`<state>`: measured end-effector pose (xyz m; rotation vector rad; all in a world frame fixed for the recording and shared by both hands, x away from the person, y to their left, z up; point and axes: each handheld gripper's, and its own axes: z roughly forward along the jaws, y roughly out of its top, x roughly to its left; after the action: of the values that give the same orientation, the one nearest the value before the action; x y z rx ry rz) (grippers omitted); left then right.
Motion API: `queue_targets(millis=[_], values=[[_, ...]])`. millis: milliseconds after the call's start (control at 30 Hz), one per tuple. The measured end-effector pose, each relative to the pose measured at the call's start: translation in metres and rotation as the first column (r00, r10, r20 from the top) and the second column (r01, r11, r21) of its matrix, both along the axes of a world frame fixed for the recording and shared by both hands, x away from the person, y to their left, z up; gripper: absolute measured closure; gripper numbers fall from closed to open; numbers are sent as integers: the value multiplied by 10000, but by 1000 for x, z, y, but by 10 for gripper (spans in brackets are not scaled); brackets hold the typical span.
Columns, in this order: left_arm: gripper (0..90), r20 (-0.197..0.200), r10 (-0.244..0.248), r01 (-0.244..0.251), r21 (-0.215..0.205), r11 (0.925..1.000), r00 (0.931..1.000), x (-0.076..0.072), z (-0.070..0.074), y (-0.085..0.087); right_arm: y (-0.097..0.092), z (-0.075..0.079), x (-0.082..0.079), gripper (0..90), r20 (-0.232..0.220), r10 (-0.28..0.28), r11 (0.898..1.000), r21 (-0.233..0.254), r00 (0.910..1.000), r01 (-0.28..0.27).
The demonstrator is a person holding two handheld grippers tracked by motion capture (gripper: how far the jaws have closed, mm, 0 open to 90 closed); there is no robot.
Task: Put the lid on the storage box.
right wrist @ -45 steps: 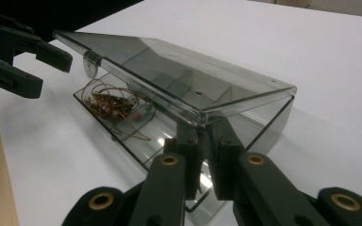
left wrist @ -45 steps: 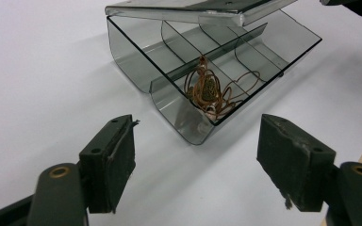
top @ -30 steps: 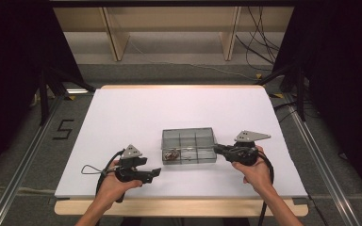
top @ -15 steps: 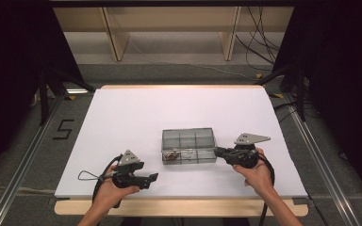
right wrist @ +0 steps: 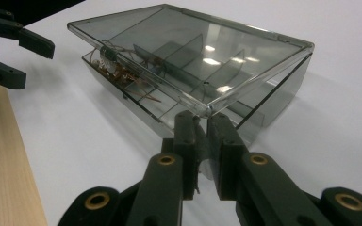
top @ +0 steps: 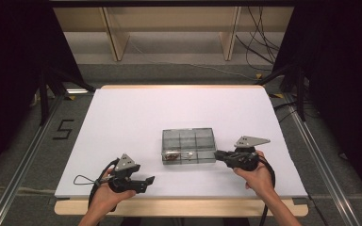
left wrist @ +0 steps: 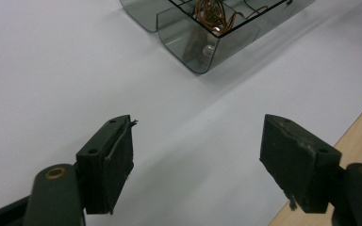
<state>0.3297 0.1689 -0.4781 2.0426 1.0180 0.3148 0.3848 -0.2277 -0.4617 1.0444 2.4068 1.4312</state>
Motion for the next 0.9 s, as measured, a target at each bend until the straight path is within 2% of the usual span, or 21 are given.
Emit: queue_targets(millis=[67, 133, 167, 200, 233, 267, 300, 333, 367, 533, 567, 600, 667, 700, 767, 800, 833, 900], values=[[257, -44, 188, -188, -79, 9998, 9998, -1, 0, 0, 0, 0, 0, 831, -41, 19, 10000, -57, 10000, -19], [256, -46, 105, -106, -150, 9998, 9999, -1, 2, -1, -1, -1, 1, 829, 30, 147, 9998, -121, 9999, -146], [256, -18, -10, 10, -62, 10000, 10000, -1, 2, -1, -1, -1, -3, 829, -132, -34, 9998, -174, 9999, 32], [255, 33, -25, 25, -27, 10000, 10000, -1, 1, -1, -2, -3, -1, 829, 83, 140, 9997, -217, 9999, -138], [255, -3, 51, -51, -53, 10000, 10000, -1, 0, -1, -1, -2, -4, 829, -185, 33, 9997, -250, 9998, -38], [254, -67, -1, 1, -73, 10000, 10000, -1, 0, -1, -1, -3, -4, 829, -114, 26, 9997, -262, 9999, -29], [254, -134, 80, -81, -67, 9999, 9999, -1, 0, -2, -2, -4, -2, 829, 262, 64, 9992, -400, 9996, -53], [254, -101, 129, -130, -82, 9999, 9999, -1, -1, -3, 0, -4, -4, 829, -91, -7, 9997, -232, 10000, 5], [253, -79, 78, -78, -4, 10000, 9999, 0, -1, -2, 0, -4, -5, 829, -215, 116, 9997, -215, 9997, -121], [252, -131, 84, -84, -26, 10000, 9999, 0, -2, -3, 2, -5, -5, 825, -136, 170, 9987, -471, 9998, -177], [252, -110, 53, -53, 47, 10000, 9999, 1, -3, -2, 1, -5, -4, 825, -125, 357, 9978, -561, 9993, -363], [251, -127, 66, -64, 97, 9999, 9999, 0, -3, -2, 2, -5, -5, 825, -345, 319, 9981, -514, 9989, -336], [251, -76, 45, -44, 128, 9999, 10000, 0, -3, -2, 2, -6, -4, 822, -201, 440, 9969, -651, 9988, -452], [251, -76, 46, -45, 103, 9999, 10000, 0, -3, -3, 2, -6, -4, 821, 42, 348, 9968, -726, 9994, -344], [251, -98, 74, -74, -31, 10000, 9999, 1, -4, -2, 1, -6, -4, 821, -21, 342, 9967, -731, 9994, -342], [251, -171, 83, -84, -72, 9999, 9998, 0, -4, -2, 2, -5, -4, 821, -216, 460, 9967, -658, 9987, -473], [251, -215, -33, 34, 24, 10000, 9998, 1, -4, 0, 3, -5, -6, 820, -394, 313, 9975, -624, 9987, -337], [251, -218, 49, -50, -35, 10000, 9998, 1, -5, -1, 3, -5, -6, 820, -395, 343, 9972, -645, 9986, -368]])
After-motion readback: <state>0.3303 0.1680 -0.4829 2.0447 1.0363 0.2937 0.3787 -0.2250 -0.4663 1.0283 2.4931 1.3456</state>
